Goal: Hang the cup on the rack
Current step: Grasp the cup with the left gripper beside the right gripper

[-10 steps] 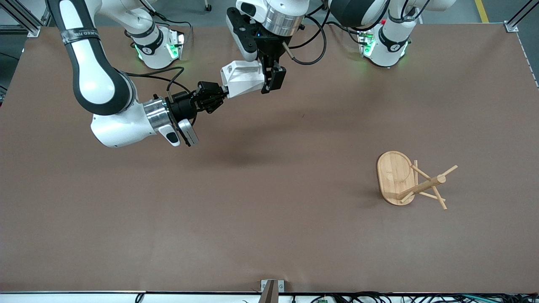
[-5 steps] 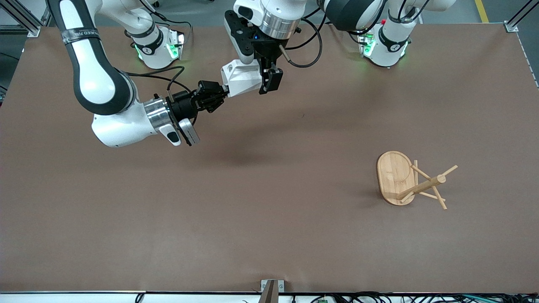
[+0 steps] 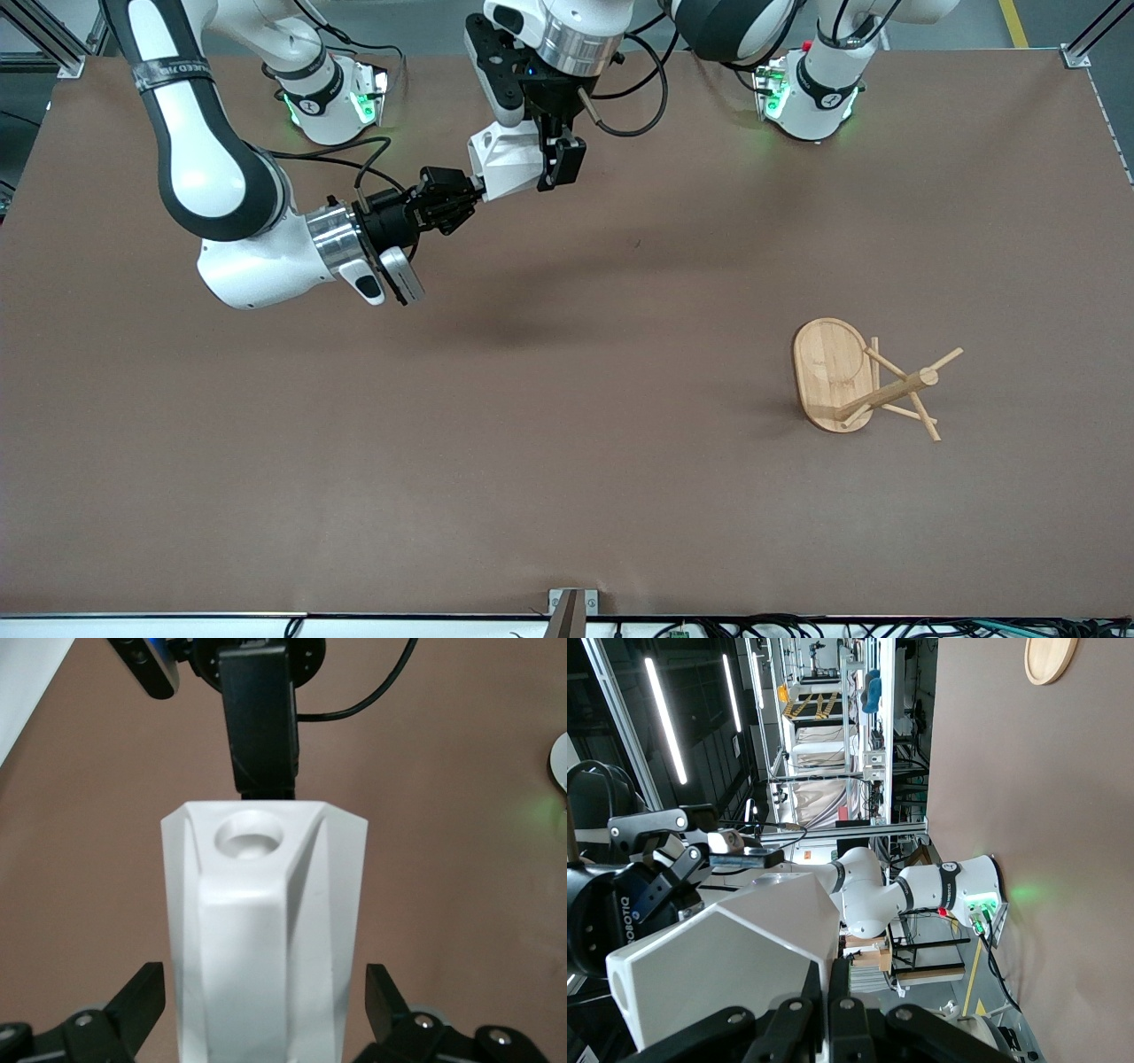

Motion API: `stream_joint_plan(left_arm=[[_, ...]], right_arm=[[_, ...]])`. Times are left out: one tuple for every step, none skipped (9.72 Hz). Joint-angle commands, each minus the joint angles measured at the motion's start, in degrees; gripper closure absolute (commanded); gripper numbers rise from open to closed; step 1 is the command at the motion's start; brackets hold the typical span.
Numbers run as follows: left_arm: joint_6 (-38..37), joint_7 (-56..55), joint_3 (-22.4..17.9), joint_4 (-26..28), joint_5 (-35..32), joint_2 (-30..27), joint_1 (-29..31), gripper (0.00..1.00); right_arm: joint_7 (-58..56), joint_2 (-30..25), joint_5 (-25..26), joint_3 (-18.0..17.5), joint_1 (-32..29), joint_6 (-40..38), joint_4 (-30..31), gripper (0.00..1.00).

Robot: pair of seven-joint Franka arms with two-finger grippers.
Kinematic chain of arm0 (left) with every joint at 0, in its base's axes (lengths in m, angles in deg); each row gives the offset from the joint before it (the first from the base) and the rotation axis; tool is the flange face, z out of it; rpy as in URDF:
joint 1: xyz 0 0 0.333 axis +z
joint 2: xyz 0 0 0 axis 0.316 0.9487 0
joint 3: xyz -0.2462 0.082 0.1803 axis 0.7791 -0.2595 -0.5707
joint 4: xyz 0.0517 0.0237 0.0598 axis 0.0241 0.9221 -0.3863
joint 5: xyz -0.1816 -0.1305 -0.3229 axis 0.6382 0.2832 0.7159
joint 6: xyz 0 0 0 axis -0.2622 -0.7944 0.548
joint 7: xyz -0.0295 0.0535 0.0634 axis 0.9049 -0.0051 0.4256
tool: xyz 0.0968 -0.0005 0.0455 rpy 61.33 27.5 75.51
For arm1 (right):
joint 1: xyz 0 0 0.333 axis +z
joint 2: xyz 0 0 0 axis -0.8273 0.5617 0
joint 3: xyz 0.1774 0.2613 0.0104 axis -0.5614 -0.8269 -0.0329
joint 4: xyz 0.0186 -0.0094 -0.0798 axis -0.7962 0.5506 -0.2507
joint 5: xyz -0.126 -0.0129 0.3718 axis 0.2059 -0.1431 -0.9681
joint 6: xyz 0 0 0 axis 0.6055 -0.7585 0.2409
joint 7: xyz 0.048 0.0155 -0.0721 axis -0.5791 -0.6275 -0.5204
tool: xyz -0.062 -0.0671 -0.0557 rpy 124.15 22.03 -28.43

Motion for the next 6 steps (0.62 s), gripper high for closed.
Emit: stream_joint_plan(left_arm=[[-1.1, 1.8, 0.5, 1.2, -0.5, 0.8, 0.5, 0.00], [-1.1, 1.9, 0.5, 1.2, -0.4, 1.1, 0.6, 0.00], [-1.1, 2.0, 0.4, 1.3, -0.4, 1.3, 0.6, 0.02], [-1.1, 2.1, 0.4, 1.3, -0.4, 1.5, 0.7, 0.17], [-1.1, 2.1, 0.4, 1.3, -0.4, 1.5, 0.7, 0.38], [-1.2, 2.0, 0.3, 1.3, -0.4, 1.5, 0.9, 0.52]], right_arm=[[0.1, -1.1, -2.2, 0.0, 0.4, -0.5, 0.3, 0.99], [0.1, -1.1, -2.2, 0.0, 0.4, -0.4, 0.3, 0.99], [0.1, -1.1, -2.2, 0.0, 0.4, -0.4, 0.3, 0.98], [0.1, -1.1, -2.2, 0.0, 0.4, -0.4, 0.3, 0.98], [0.1, -1.1, -2.2, 0.0, 0.4, -0.4, 0.3, 0.98], [0.1, -1.1, -2.2, 0.0, 0.4, -0.4, 0.2, 0.98]])
